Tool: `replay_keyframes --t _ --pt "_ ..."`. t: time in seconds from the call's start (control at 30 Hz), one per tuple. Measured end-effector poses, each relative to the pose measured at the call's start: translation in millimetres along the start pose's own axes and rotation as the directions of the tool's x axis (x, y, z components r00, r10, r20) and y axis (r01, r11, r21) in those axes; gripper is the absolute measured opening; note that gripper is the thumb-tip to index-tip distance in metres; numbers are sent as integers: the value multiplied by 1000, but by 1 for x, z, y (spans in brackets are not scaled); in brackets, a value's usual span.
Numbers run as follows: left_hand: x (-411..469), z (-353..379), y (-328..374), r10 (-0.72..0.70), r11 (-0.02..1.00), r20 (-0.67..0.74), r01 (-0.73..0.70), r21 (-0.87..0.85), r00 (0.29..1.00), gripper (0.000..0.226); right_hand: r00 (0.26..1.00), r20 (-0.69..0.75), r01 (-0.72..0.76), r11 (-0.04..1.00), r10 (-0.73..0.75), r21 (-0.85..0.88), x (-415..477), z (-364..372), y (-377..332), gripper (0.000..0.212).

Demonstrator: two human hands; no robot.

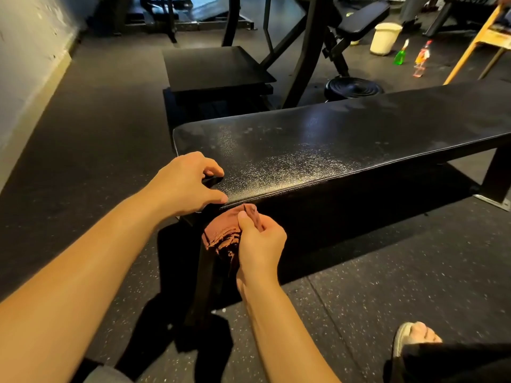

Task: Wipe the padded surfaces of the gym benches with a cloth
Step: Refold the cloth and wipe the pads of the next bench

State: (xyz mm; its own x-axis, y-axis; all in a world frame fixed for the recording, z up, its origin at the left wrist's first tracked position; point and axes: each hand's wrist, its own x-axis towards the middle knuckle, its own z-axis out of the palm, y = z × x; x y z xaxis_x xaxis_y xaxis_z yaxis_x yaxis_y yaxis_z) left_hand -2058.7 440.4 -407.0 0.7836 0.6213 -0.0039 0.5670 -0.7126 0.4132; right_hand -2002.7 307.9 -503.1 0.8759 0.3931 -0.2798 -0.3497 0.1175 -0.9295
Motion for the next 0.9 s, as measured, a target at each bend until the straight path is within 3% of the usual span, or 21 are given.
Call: replay_keyframes --t 0.17,0.3,0.43,0.53,0.67,0.8,0.9 --pt "-1 -2 -1 7 1000 4 -7 -15 1000 52 995 -3 -99 993 99 -68 -7 5 18 6" --pt "1 -1 -2 5 1000 6 -5 -28 1000 51 1000 20 -14 997 15 -74 -8 6 20 9" --pt "1 -1 -3 2 999 3 -2 -39 1000 51 994 -8 -107 992 106 -61 -14 11 27 12" --pt "3 -1 -3 15 1000 6 -15 -28 1000 52 999 21 -33 999 33 -38 -13 5 25 10" --pt "2 0 -2 9 999 4 -8 -32 1000 52 992 33 -120 993 120 -3 -8 3 19 15" --pt "5 0 -5 14 1000 -5 -14 -17 1000 53 997 71 -22 1000 21 21 -9 6 14 8" --pt "6 0 -3 12 1000 1 -12 -11 1000 53 997 54 -58 998 57 30 -8 12 4 18"
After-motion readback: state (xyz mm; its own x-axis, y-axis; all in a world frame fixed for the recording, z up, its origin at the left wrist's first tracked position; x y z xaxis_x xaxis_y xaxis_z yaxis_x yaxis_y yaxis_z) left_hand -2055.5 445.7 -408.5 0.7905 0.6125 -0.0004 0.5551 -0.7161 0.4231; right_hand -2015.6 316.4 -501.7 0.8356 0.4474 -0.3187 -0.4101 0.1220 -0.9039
